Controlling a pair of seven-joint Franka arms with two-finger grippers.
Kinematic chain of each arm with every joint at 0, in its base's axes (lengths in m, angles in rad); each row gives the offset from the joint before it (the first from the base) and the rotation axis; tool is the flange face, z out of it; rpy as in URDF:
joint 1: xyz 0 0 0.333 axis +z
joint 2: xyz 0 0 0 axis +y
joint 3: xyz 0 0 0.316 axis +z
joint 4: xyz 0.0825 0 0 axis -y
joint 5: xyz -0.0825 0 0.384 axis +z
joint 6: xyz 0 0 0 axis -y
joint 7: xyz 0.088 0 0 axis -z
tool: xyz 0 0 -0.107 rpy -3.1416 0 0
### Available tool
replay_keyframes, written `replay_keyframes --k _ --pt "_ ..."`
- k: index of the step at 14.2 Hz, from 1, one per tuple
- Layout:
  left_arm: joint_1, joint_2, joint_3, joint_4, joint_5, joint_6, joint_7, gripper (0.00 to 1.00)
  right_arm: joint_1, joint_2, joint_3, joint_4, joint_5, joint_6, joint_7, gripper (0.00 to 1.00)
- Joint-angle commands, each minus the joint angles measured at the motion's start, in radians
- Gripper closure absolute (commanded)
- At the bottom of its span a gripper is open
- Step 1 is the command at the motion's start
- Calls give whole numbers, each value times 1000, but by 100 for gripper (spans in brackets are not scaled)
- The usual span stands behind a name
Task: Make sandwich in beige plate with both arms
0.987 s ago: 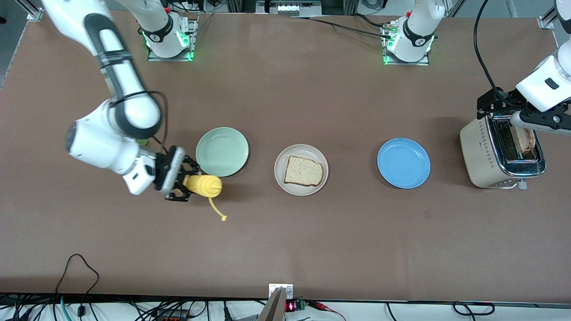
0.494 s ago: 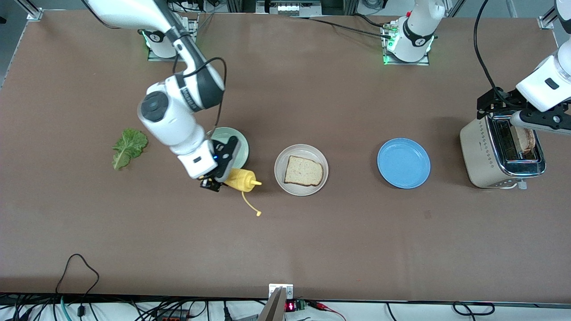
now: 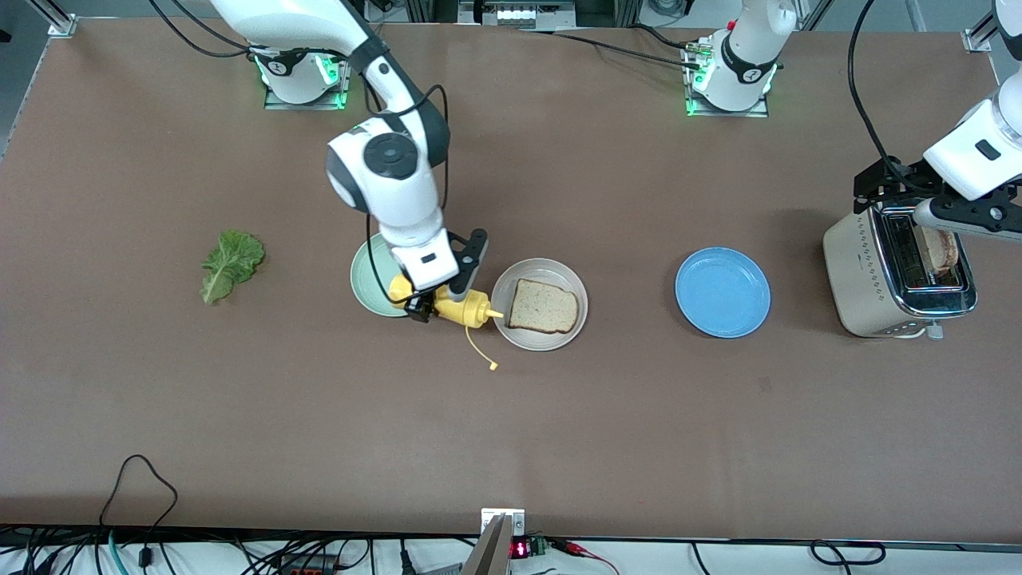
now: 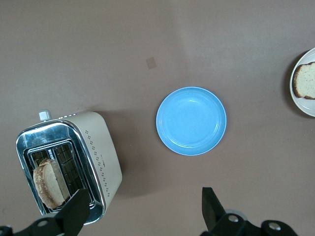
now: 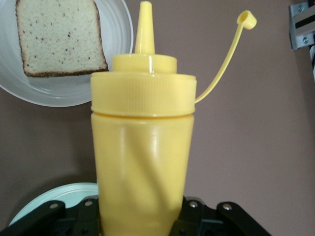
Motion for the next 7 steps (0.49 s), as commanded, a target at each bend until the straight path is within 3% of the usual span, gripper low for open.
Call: replay_keyframes --k 1,3,7 --pt "-2 -10 0 3 20 -15 -1 0 81 105 -15 191 -116 -172 93 83" --pt "-2 -12 0 3 20 -17 -1 0 147 181 -15 277 -216 -266 165 83" --pt "-3 -6 0 14 20 -24 -10 0 207 266 -15 279 -346 -268 242 83"
